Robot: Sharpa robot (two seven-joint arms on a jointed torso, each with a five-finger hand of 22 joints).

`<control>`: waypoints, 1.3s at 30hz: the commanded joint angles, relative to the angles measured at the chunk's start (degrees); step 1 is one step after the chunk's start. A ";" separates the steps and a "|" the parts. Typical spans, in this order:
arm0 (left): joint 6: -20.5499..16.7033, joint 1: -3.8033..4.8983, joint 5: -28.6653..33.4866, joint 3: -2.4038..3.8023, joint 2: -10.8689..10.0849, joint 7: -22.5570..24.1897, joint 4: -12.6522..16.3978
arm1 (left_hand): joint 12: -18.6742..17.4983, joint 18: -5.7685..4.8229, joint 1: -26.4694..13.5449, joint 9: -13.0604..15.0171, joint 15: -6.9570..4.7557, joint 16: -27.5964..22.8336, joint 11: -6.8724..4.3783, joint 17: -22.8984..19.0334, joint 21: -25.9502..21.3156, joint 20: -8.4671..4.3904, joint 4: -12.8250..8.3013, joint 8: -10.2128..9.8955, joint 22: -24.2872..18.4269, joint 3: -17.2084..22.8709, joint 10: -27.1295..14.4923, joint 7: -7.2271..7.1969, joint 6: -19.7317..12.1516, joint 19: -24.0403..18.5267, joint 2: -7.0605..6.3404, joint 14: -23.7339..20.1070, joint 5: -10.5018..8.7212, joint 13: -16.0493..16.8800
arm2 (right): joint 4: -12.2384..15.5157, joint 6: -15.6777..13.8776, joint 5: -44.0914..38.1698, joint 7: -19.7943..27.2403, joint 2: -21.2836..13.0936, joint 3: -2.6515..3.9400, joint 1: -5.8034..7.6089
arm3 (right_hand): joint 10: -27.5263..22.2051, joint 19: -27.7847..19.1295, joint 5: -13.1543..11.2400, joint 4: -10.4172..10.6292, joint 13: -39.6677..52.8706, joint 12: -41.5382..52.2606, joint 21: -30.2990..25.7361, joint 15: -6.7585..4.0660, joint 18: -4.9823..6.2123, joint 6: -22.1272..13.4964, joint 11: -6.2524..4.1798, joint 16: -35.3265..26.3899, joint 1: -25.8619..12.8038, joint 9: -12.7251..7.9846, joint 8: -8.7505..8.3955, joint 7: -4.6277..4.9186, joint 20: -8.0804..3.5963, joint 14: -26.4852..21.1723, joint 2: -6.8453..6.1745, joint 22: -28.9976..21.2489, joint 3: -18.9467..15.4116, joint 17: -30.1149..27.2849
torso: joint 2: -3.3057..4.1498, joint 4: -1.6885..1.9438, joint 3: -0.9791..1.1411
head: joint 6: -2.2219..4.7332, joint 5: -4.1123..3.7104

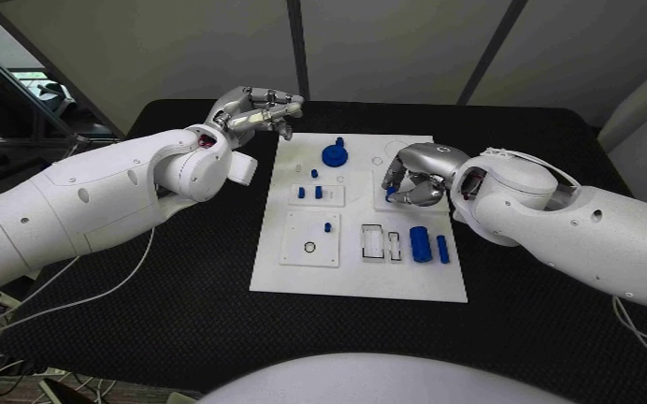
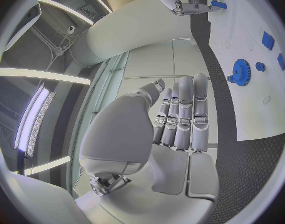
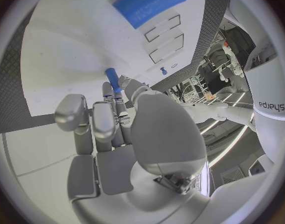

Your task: Assemble the parts on the task board

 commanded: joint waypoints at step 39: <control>0.82 0.08 0.21 0.04 0.04 0.02 -0.06 | 0.33 -1.05 -0.18 -0.08 0.16 -0.32 0.05 -0.09 -0.46 0.27 0.07 0.24 -0.13 -0.42 -0.64 -0.02 -0.60 -0.08 0.41 -0.37 0.29 0.08 | 9.95 -13.09 -1.54 0.87 -2.93 -0.23 -0.04 | 4.32 2.30 0.62 -1.46 0.91 0.19 3.16 -1.42 -1.32 4.60 -1.20 0.86 2.16 0.86 1.72 -0.92 -1.17 1.30 1.63 3.95 2.75 0.71 | -0.09 -0.08 -0.05 | -0.05 0.44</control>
